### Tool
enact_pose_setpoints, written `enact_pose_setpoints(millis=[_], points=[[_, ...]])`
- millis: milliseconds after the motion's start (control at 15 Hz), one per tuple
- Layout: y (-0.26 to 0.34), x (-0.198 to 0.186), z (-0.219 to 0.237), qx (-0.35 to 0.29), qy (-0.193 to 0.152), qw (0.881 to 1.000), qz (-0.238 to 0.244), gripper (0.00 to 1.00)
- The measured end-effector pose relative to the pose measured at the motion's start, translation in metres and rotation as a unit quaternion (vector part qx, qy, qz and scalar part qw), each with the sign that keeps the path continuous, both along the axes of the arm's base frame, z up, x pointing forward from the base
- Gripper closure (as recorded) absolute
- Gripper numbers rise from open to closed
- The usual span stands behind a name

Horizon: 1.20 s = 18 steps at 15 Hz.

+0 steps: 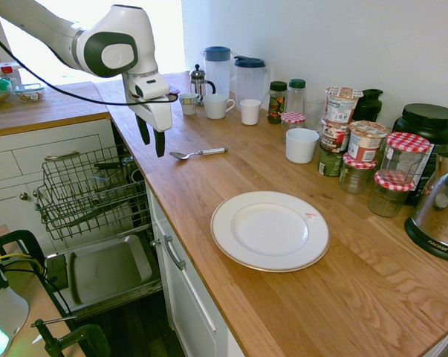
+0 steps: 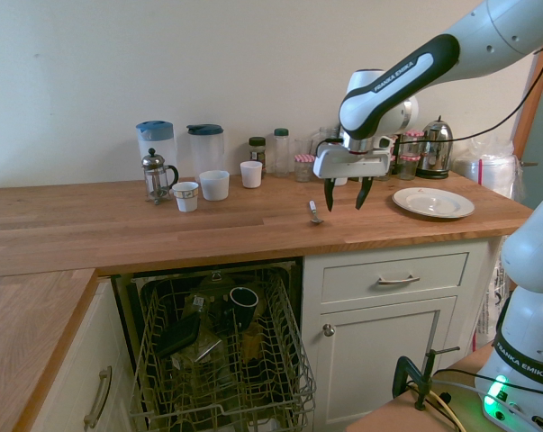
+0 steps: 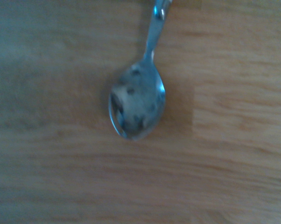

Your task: Put the spoon in the dishwasher

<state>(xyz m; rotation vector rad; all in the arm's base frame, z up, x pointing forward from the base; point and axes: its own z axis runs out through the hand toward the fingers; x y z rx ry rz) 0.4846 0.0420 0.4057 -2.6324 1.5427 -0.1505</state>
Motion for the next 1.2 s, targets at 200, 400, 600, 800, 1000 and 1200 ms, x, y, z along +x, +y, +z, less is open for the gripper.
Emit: enact_pose_setpoints(millis=[200,400,600,800,1000,1200], points=[[0.005,0.047,-0.009,-0.007,-0.012,0.998,-0.064,0.0],[0.002,0.089,-0.02,-0.011,-0.015,0.994,-0.107,0.0],[-0.003,0.12,-0.032,-0.01,-0.006,0.992,-0.127,0.0],[-0.007,0.138,-0.051,-0.006,0.007,0.991,-0.136,0.0],[-0.011,0.145,-0.07,0.0,0.018,0.99,-0.14,0.0],[-0.012,0.146,-0.07,0.007,0.018,0.99,-0.14,1.0]])
